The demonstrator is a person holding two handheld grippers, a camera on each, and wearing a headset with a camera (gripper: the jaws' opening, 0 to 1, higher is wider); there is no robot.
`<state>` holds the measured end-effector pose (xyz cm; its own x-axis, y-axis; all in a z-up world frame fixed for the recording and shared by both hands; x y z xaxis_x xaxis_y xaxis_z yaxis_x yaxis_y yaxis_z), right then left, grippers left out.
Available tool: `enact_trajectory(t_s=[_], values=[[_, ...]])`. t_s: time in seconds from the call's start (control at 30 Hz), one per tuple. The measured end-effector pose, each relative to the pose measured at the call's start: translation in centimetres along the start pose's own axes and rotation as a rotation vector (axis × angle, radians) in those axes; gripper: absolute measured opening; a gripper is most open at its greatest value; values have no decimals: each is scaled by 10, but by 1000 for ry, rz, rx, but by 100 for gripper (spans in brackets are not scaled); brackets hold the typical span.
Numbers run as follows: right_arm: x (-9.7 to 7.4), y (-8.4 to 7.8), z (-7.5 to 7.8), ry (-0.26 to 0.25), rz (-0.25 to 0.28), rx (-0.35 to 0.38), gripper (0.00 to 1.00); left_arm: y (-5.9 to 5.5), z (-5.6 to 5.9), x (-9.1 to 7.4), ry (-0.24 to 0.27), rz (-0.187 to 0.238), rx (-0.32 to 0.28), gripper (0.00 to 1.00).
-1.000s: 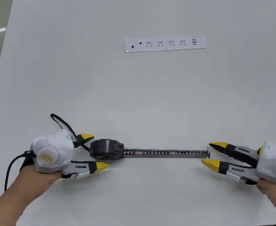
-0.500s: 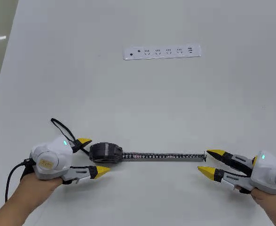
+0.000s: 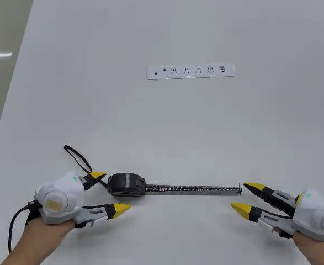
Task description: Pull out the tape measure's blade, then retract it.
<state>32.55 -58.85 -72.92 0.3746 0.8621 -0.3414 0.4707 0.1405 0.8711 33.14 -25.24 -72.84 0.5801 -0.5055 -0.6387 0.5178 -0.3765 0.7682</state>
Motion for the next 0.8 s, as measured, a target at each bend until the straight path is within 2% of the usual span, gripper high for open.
enact_trajectory(t_s=[0.5, 0.57, 0.67, 0.8], values=[[-6, 9, -24, -46, 40, 2, 44, 3, 1, -22, 82, 60, -59, 66], [-6, 10, -25, -48, 44, 4, 45, 2, 2, -25, 87, 65, -56, 66], [-7, 12, -31, -51, 50, 4, 46, 0, 1, -32, 99, 78, -93, 67], [-7, 17, -38, -60, 66, 10, 47, -4, 3, -38, 103, 80, -100, 67]])
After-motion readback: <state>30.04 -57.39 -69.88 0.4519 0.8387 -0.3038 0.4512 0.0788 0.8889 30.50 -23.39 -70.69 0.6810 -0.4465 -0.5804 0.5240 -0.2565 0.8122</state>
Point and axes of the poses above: the centre of the closed fingertips' face, and the gripper's own axes: x roughly forward along the fingers, z roughly to its right, y roughly out of its top, the point moved 3 cm from there along -x, roughly backward along the fingers, and after that the axes turned 11 degrees about y, right-handed, at the moved point
